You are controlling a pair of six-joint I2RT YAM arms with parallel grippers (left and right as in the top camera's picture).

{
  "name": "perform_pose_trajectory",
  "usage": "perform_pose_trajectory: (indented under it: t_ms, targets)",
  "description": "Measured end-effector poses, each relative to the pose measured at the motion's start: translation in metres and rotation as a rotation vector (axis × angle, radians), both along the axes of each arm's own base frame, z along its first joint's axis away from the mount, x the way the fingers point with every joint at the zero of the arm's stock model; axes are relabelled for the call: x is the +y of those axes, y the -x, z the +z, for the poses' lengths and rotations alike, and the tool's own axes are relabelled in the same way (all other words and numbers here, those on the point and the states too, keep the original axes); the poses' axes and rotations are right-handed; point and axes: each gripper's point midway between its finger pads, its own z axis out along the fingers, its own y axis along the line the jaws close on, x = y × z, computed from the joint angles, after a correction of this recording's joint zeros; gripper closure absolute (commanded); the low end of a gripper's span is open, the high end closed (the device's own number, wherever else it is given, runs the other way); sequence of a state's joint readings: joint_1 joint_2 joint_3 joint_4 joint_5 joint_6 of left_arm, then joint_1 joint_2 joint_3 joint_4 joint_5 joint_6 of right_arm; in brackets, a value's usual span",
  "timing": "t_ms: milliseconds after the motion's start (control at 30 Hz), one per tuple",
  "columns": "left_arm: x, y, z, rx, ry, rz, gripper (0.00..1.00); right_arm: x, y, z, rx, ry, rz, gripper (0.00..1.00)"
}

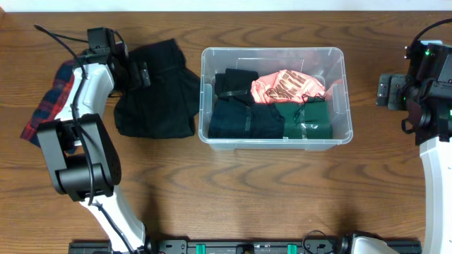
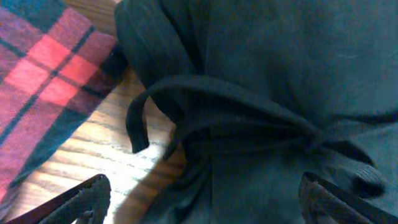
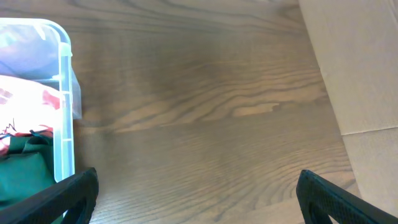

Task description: Pack container

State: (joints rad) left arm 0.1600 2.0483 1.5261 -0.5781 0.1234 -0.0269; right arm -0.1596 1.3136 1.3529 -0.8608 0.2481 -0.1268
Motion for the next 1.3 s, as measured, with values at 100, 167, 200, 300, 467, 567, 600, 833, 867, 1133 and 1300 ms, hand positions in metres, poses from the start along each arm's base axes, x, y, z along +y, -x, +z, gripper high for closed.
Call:
perform_pose_trajectory:
  t_ms: [100, 167, 200, 300, 467, 567, 600, 833, 867, 1133, 1300]
  targets:
    - [0.0, 0.002, -0.017, 0.034, 0.004, 0.001, 0.04, 0.0, 0.0, 0.0, 0.0, 0.0, 0.0, 0.01]
    - [-0.001, 0.002, -0.026, 0.049, 0.014, 0.002, 0.03, 0.0, 0.0, 0.0, 0.0, 0.0, 0.0, 0.01]
    - [-0.002, 0.003, -0.028, 0.053, 0.018, 0.001, 0.04, 0.0, 0.0, 0.0, 0.0, 0.0, 0.0, 0.01]
    - [-0.002, 0.004, -0.03, 0.065, 0.027, 0.005, 0.04, 0.0, 0.0, 0.0, 0.0, 0.0, 0.0, 0.01]
    - [-0.007, 0.005, -0.032, 0.083, 0.059, 0.012, 0.28, 0.0, 0.0, 0.0, 0.0, 0.0, 0.0, 0.01]
    - [-0.011, 0.006, -0.032, 0.093, 0.072, 0.005, 0.34, 0.0, 0.0, 0.0, 0.0, 0.0, 0.0, 0.01]
    - [-0.012, 0.007, -0.032, 0.095, 0.074, 0.004, 0.34, 0.0, 0.0, 0.0, 0.0, 0.0, 0.0, 0.01]
    - [-0.013, 0.01, -0.032, 0.111, 0.079, 0.004, 0.32, 0.0, 0.0, 0.0, 0.0, 0.0, 0.0, 0.01]
    - [-0.013, 0.01, -0.032, 0.11, 0.081, 0.003, 0.26, 0.0, 0.0, 0.0, 0.0, 0.0, 0.0, 0.01]
    - [-0.012, 0.012, -0.033, 0.115, 0.106, 0.01, 0.35, 0.0, 0.0, 0.0, 0.0, 0.0, 0.0, 0.01]
    - [-0.018, 0.012, -0.033, 0.118, 0.131, 0.0, 0.62, 0.0, 0.0, 0.0, 0.0, 0.0, 0.0, 0.01]
